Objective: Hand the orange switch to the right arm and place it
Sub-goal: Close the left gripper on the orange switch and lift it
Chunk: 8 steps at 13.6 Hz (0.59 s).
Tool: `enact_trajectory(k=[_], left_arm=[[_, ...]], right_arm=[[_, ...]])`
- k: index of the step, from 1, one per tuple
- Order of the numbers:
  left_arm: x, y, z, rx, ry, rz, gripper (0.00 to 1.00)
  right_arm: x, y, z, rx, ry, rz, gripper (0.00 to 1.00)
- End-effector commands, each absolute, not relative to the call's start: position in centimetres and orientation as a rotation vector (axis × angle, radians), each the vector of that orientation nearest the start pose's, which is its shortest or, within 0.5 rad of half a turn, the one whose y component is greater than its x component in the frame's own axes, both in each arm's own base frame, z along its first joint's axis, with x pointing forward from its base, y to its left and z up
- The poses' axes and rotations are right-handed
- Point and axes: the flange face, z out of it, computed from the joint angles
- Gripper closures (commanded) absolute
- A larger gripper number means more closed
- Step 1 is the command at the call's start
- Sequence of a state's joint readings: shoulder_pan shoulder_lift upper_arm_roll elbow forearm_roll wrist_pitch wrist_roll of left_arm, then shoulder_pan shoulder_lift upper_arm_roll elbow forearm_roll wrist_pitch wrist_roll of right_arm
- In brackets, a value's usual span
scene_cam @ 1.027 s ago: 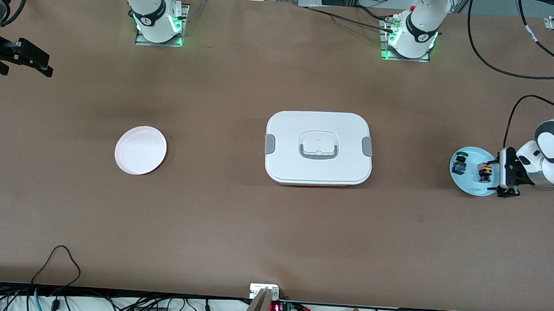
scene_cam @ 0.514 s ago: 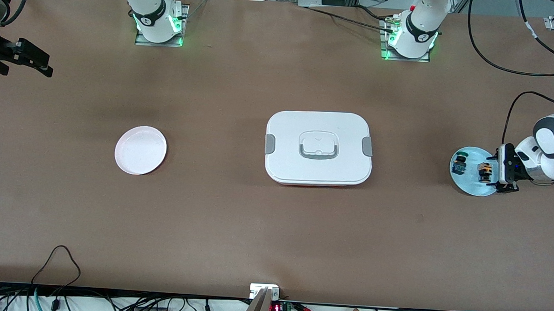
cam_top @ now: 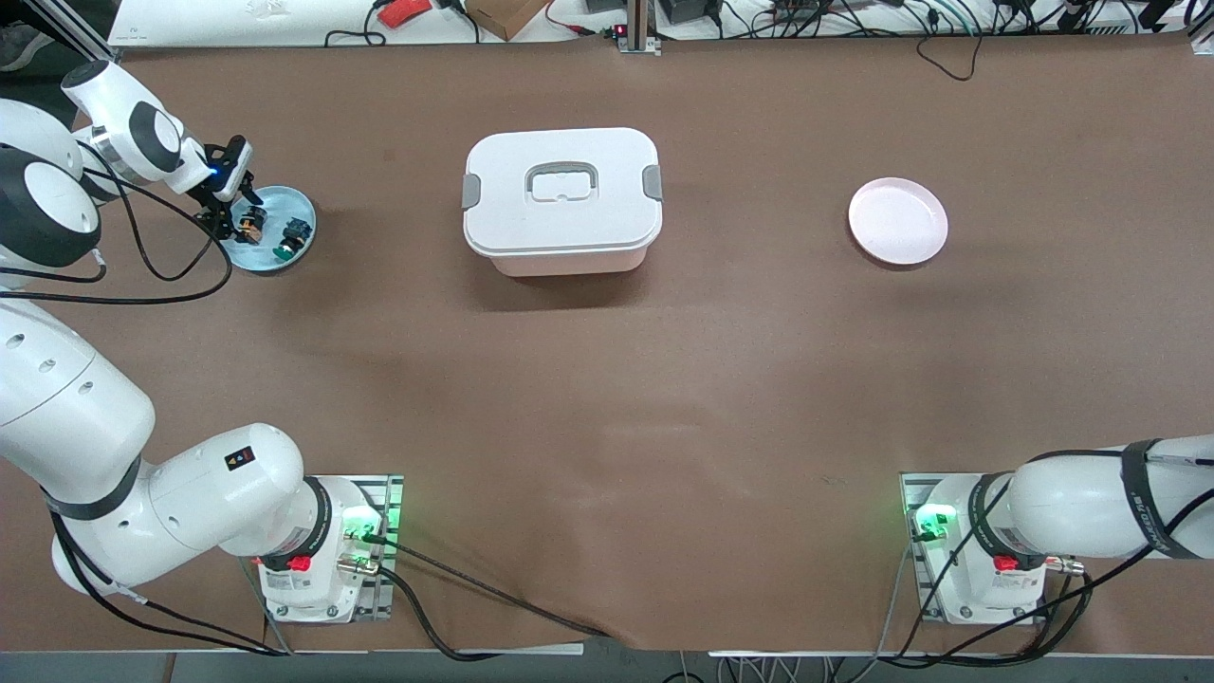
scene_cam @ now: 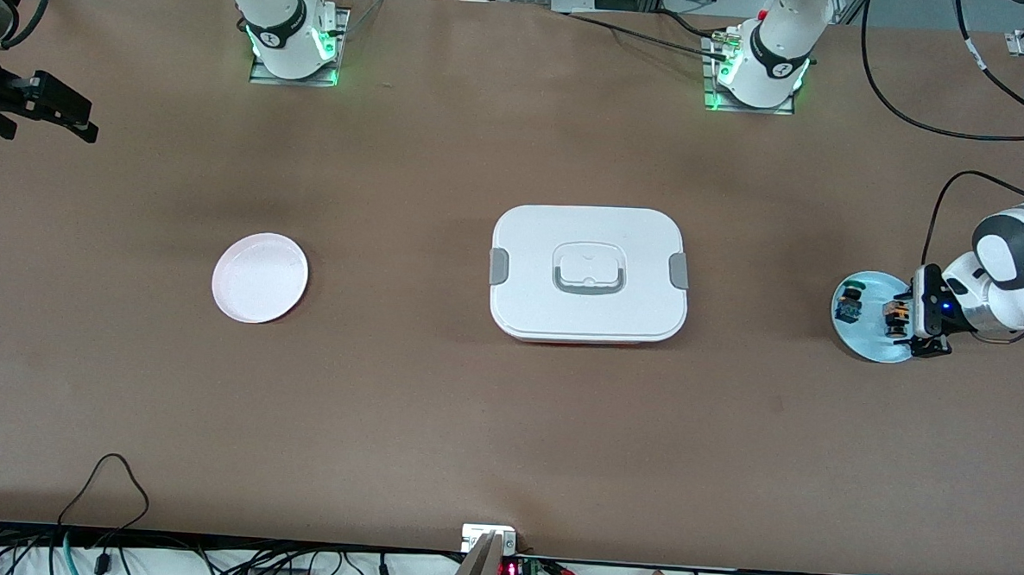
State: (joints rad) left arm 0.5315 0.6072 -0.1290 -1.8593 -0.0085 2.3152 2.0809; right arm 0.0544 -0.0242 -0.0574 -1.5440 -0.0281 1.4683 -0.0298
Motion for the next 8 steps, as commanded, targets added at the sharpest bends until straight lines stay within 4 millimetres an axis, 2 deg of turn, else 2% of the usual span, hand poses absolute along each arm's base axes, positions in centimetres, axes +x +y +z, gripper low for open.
enact_trajectory(k=[1, 3, 4, 5, 6, 8], left_arm=[[56.7, 24.8, 18.8, -2.204, 2.459, -0.116, 0.40], [56.7, 24.9, 18.9, -2.208, 2.457, -0.144, 0.65], [56.7, 24.8, 18.8, -2.190, 2.474, -0.148, 0.85], [56.9, 24.6, 18.9, -2.157, 2.500, -0.155, 0.95], [57.1, 24.6, 19.3, -2.150, 2.510, -0.166, 1.00], [56.8, 25.2, 20.5, -2.175, 2.520, -0.197, 1.00]], right_arm=[[54.0, -0.6, 64.3, -3.154, -0.027, 0.080, 0.00], [54.0, -0.6, 64.3, -3.153, -0.027, 0.080, 0.00], [54.0, -0.5, 64.3, -3.153, -0.032, 0.083, 0.00], [54.0, -0.6, 64.3, -3.152, -0.030, 0.083, 0.00], [54.0, -0.6, 64.3, -3.153, -0.027, 0.083, 0.00], [54.1, -0.6, 64.2, -3.153, -0.030, 0.085, 0.00]])
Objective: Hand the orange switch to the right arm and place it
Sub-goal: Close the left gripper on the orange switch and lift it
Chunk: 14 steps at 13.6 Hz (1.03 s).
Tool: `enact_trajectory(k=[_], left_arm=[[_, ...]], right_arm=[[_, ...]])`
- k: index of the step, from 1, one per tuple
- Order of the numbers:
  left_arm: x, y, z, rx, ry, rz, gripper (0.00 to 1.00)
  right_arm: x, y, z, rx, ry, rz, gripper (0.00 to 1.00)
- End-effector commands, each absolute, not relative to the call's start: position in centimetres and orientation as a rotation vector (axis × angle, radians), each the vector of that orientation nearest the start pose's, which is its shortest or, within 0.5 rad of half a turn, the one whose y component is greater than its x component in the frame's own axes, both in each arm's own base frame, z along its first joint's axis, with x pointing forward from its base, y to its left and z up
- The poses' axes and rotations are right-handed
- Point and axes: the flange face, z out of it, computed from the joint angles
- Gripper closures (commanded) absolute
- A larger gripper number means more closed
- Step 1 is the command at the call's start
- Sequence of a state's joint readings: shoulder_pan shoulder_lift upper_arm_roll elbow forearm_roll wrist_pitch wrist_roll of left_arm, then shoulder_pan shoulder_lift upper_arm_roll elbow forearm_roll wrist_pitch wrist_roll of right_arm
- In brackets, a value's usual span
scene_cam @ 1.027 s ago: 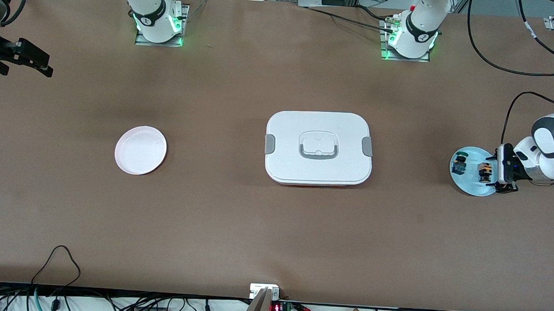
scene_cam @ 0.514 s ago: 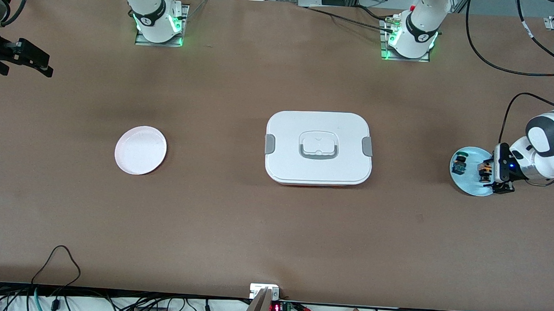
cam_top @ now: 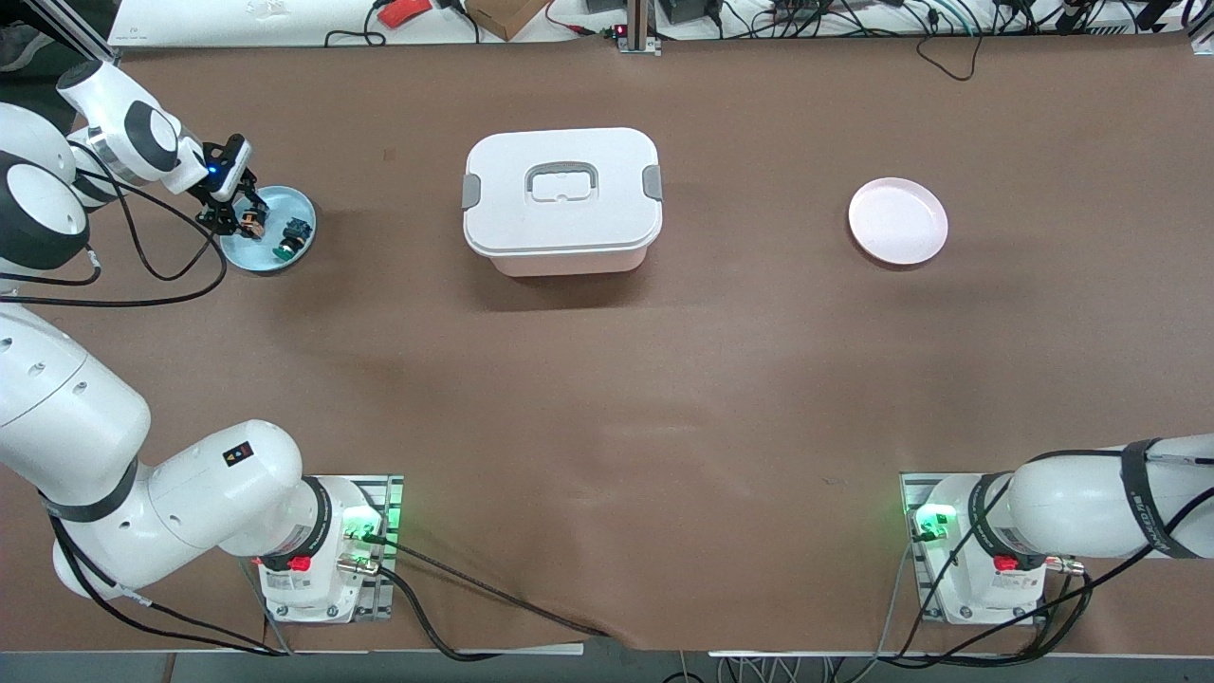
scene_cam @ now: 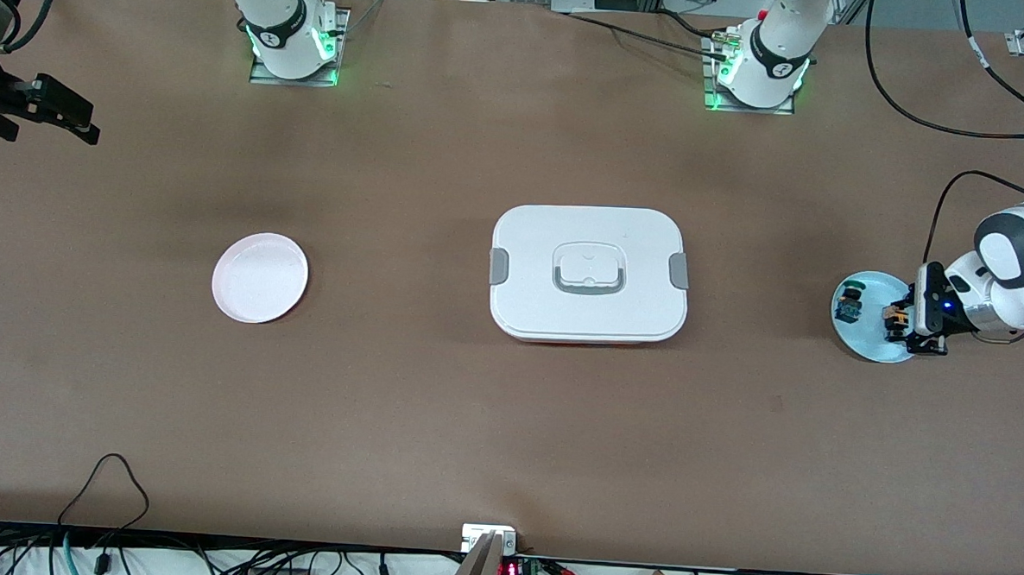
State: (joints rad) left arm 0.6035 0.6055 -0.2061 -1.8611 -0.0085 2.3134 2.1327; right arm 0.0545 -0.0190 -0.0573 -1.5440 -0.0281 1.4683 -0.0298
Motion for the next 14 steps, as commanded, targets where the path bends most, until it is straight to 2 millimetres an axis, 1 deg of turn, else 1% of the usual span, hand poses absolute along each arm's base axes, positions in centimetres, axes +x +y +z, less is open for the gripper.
enact_trajectory(k=[1, 3, 4, 5, 6, 7, 8, 9, 10, 11, 12, 13, 14], left_arm=[[56.6, 25.5, 21.4, -2.191, 2.529, -0.214, 1.00], [57.5, 25.0, 26.4, -2.168, 2.562, -0.251, 1.00], [58.6, 24.4, 28.9, -2.151, 2.584, -0.258, 1.00], [59.7, 23.8, 31.9, -2.143, 2.614, -0.259, 1.00], [60.7, 22.8, 35.2, -2.159, 2.634, -0.256, 1.00], [61.5, 21.7, 37.8, -2.184, 2.649, -0.249, 1.00], [62.2, 20.0, 40.6, -2.200, 2.668, -0.249, 1.00], [62.6, 18.5, 42.5, -2.213, 2.683, -0.247, 1.00], [62.9, 16.5, 44.3, -2.219, 2.705, -0.264, 1.00], [63.1, 14.3, 45.6, -2.249, 2.732, -0.337, 1.00], [63.1, 12.8, 46.7, -2.329, 2.741, -0.461, 1.00], [63.0, 11.2, 47.3, -2.425, 2.757, -0.598, 1.00], [63.1, 9.0, 48.0, -2.468, 2.787, -0.737, 1.00]], right_arm=[[54.1, -0.4, 64.2, -3.153, -0.034, 0.085, 0.00], [54.1, -0.5, 64.2, -3.153, -0.030, 0.085, 0.00], [54.1, -0.5, 64.1, -3.151, -0.030, 0.087, 0.00], [54.1, -0.5, 64.1, -3.151, -0.020, 0.087, 0.00], [54.1, -0.4, 64.1, -3.150, -0.018, 0.087, 0.00], [54.1, -0.4, 64.1, -3.150, -0.018, 0.087, 0.00], [54.1, -0.4, 64.1, -3.150, -0.018, 0.087, 0.00], [54.1, -0.3, 64.2, -3.150, -0.016, 0.082, 0.00], [54.1, -0.2, 64.2, -3.152, -0.020, 0.085, 0.00], [54.1, 0.2, 64.2, -3.152, -0.030, 0.085, 0.00], [54.1, 0.4, 64.0, -3.150, -0.035, 0.089, 0.00], [54.1, 0.5, 64.2, -3.152, -0.037, 0.085, 0.00], [54.1, 0.5, 64.1, -3.152, -0.040, 0.087, 0.00]])
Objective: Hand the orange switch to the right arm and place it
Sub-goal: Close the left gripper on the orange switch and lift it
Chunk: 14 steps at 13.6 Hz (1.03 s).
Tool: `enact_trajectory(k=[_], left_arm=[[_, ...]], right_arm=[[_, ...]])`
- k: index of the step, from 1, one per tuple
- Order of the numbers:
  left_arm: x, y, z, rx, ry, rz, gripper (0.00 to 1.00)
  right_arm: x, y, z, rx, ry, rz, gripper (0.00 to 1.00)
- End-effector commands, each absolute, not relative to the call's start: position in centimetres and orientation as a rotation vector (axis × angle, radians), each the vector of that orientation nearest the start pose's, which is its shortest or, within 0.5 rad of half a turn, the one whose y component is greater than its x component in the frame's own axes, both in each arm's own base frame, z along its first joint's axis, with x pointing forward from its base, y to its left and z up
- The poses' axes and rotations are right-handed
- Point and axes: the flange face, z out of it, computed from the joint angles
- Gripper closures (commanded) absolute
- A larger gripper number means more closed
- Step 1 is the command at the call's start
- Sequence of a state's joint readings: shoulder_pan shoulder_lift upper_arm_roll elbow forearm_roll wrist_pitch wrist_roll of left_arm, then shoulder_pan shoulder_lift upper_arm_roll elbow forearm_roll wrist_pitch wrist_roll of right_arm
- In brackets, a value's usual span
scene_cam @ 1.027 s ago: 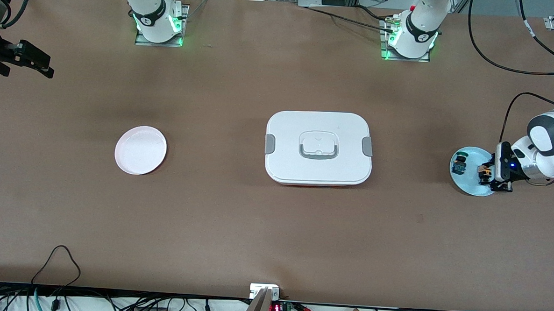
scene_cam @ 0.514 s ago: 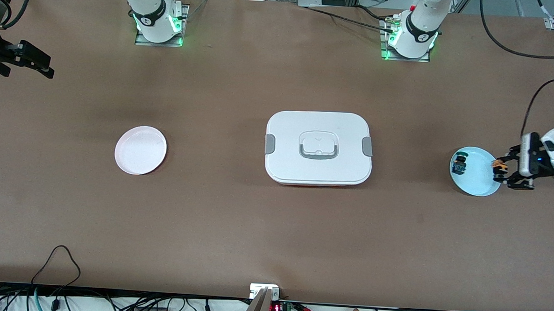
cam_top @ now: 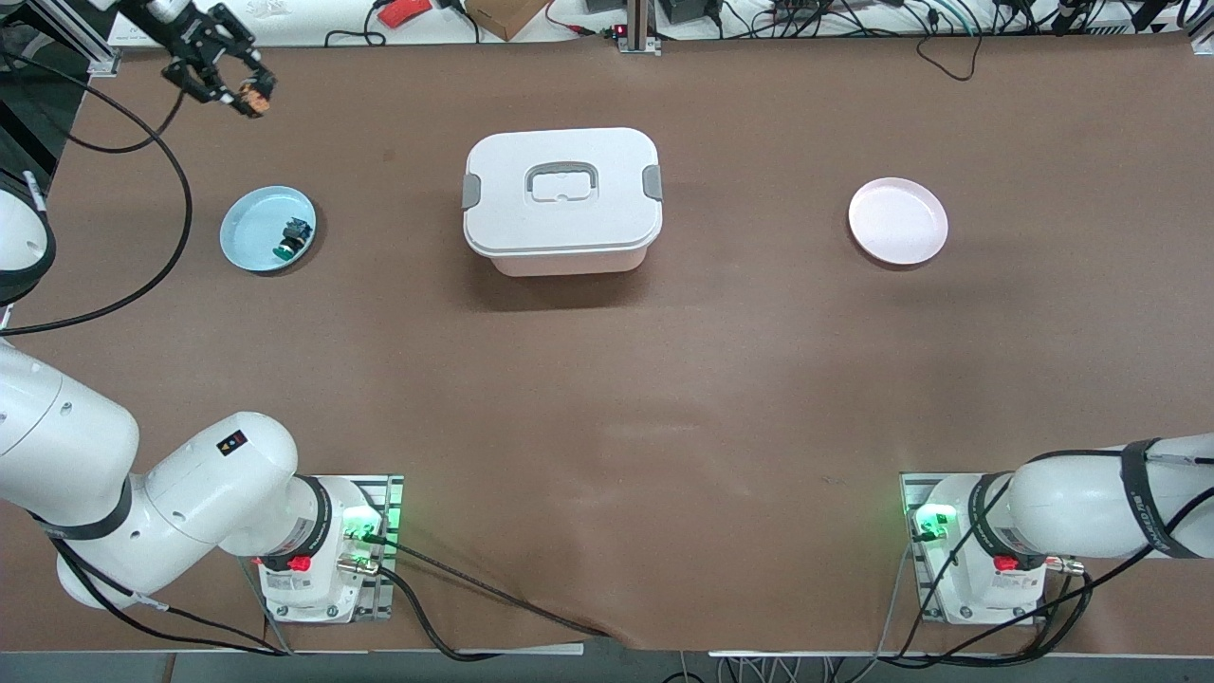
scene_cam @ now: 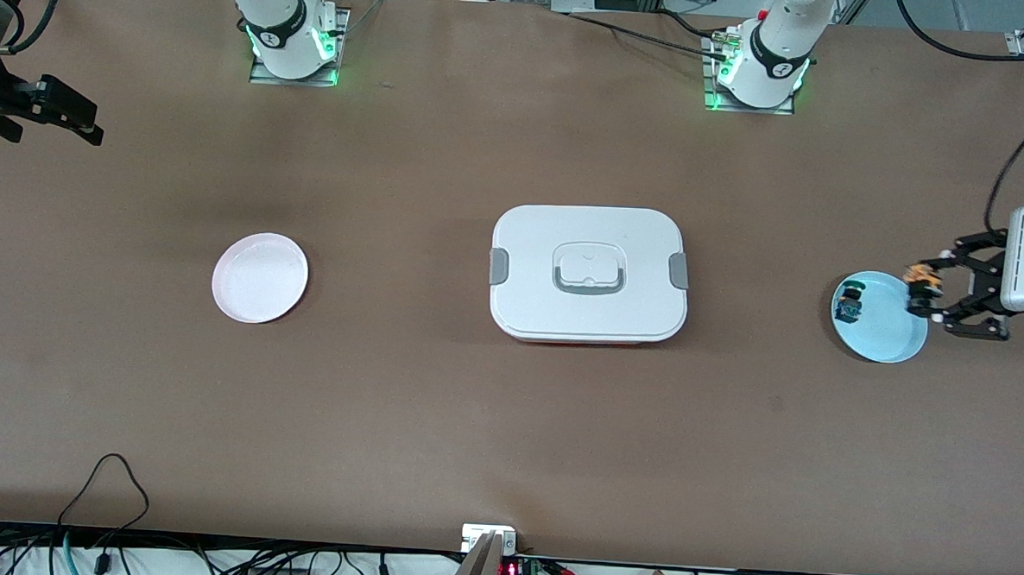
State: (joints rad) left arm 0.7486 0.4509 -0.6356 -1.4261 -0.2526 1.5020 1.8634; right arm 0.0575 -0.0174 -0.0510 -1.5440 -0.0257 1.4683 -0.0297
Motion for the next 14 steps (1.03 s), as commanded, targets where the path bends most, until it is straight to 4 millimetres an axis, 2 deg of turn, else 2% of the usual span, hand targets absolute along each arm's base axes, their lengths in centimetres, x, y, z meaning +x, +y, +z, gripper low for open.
enact_trajectory(k=[1, 4, 5, 6, 10, 13, 14], left_arm=[[63.3, 6.4, 48.8, 1.550, -1.798, 0.543, 1.00], [63.8, -1.4, 51.2, 1.421, -1.665, 0.646, 1.00], [63.9, -4.9, 51.1, 1.351, -1.605, 0.661, 1.00], [64.0, -7.8, 50.0, 1.261, -1.515, 0.688, 1.00], [64.9, -15.9, 49.6, 1.139, -1.318, 0.820, 1.00], [64.8, -20.0, 49.3, 1.106, -1.236, 0.930, 1.00], [64.5, -21.9, 49.4, 1.061, -1.237, 0.968, 1.00]], right_arm=[[54.1, 0.6, 64.0, -3.152, -0.044, 0.092, 0.00], [54.1, 0.4, 64.0, -3.152, -0.040, 0.097, 0.00], [54.0, 0.3, 63.9, -3.153, -0.037, 0.104, 0.00], [54.0, 0.1, 63.9, -3.151, -0.032, 0.106, 0.00], [54.1, 0.4, 63.8, -3.151, -0.042, 0.104, 0.00], [54.1, 0.7, 63.9, -3.148, -0.069, 0.097, 0.00], [54.1, 0.9, 63.9, -3.137, -0.072, 0.103, 0.00]])
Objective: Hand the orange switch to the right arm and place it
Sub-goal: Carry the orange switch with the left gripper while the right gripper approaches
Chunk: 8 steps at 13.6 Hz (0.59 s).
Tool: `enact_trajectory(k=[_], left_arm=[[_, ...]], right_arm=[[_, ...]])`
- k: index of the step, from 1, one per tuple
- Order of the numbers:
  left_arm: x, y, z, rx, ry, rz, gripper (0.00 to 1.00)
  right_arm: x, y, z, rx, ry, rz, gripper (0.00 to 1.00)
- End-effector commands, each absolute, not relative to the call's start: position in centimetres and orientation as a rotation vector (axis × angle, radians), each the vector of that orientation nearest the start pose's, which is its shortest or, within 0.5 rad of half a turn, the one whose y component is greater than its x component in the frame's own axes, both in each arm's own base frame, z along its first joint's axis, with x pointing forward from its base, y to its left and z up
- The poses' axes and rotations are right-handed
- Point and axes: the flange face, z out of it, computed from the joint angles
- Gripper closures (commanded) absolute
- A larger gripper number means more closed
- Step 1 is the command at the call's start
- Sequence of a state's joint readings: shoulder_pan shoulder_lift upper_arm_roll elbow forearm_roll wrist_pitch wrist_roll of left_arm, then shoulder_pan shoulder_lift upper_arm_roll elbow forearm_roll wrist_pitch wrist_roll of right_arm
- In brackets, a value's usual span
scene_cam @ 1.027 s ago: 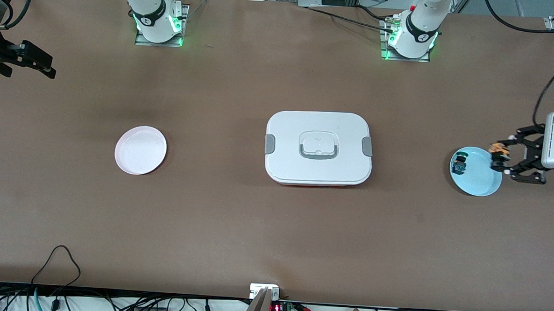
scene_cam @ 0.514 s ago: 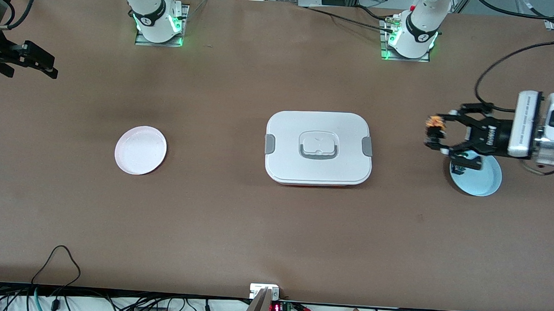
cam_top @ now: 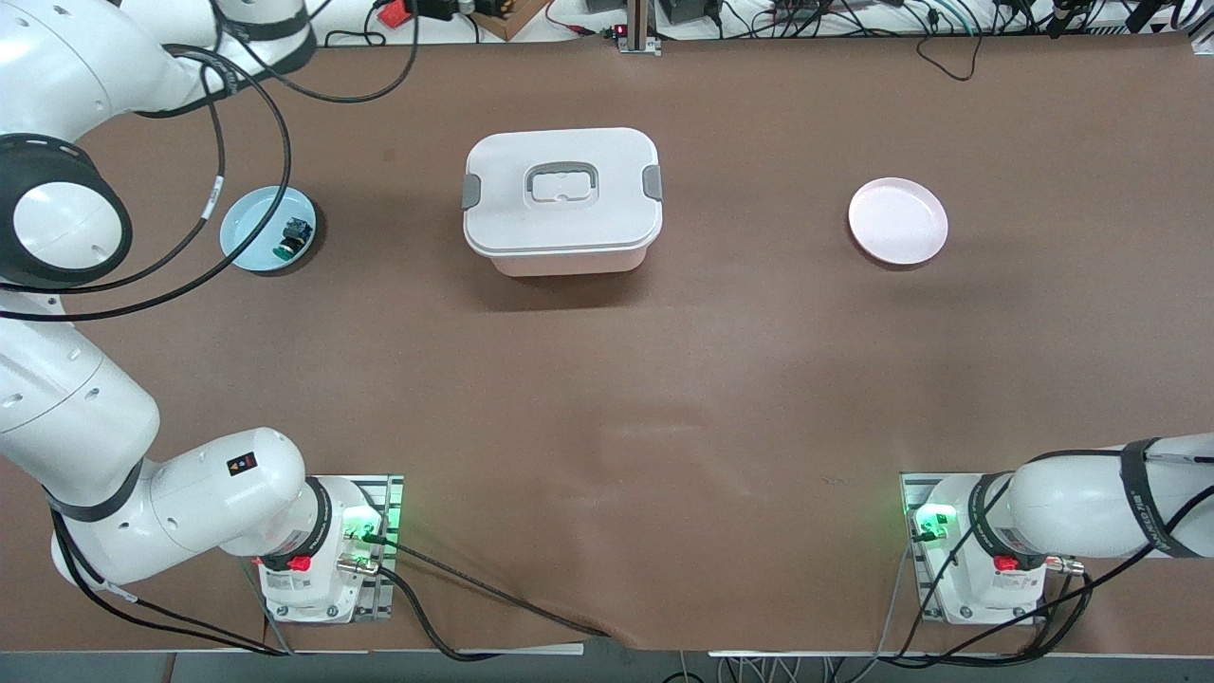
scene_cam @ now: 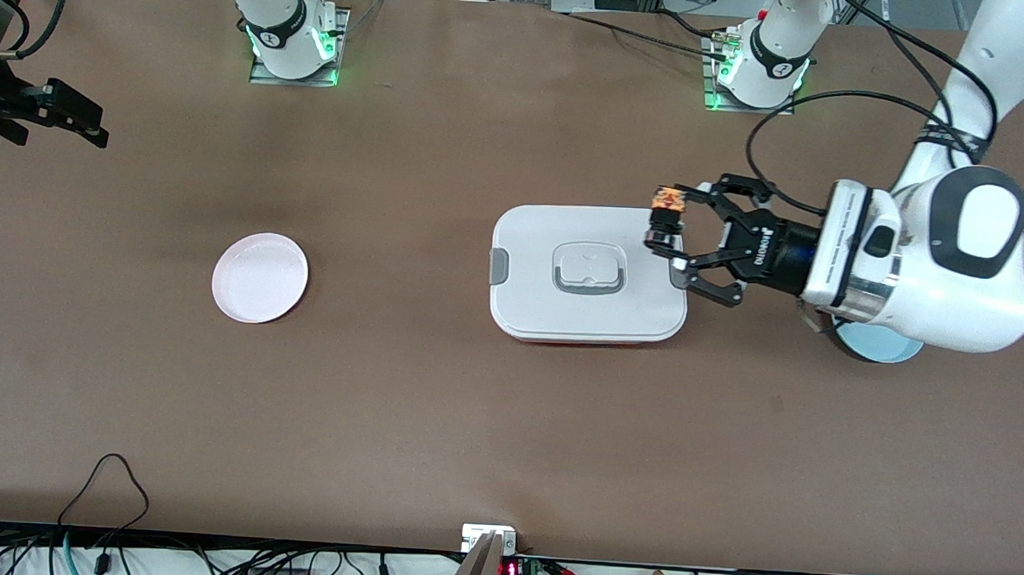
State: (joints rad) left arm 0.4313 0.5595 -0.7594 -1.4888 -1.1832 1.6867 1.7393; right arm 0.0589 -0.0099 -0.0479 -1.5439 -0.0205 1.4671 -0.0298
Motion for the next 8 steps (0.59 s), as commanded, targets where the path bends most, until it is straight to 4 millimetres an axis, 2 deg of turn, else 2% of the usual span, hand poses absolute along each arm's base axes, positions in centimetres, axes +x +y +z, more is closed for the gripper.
enact_trajectory(k=[1, 2, 5, 8], left_arm=[[64.4, -22.9, 49.4, 1.046, -1.225, 1.011, 1.00], [64.2, -23.4, 48.7, 1.060, -1.203, 1.023, 1.00], [63.8, -24.1, 48.3, 1.029, -1.223, 1.064, 1.00], [63.1, -25.0, 46.8, 1.005, -1.232, 1.134, 1.00]], right_arm=[[54.0, 1.7, 63.8, -3.096, -0.086, 0.111, 0.00], [53.9, 2.2, 63.8, -3.053, -0.089, 0.114, 0.00], [53.9, 3.4, 63.4, -2.955, -0.100, 0.135, 0.00], [54.1, 5.0, 61.5, -2.825, -0.117, 0.246, 0.00]])
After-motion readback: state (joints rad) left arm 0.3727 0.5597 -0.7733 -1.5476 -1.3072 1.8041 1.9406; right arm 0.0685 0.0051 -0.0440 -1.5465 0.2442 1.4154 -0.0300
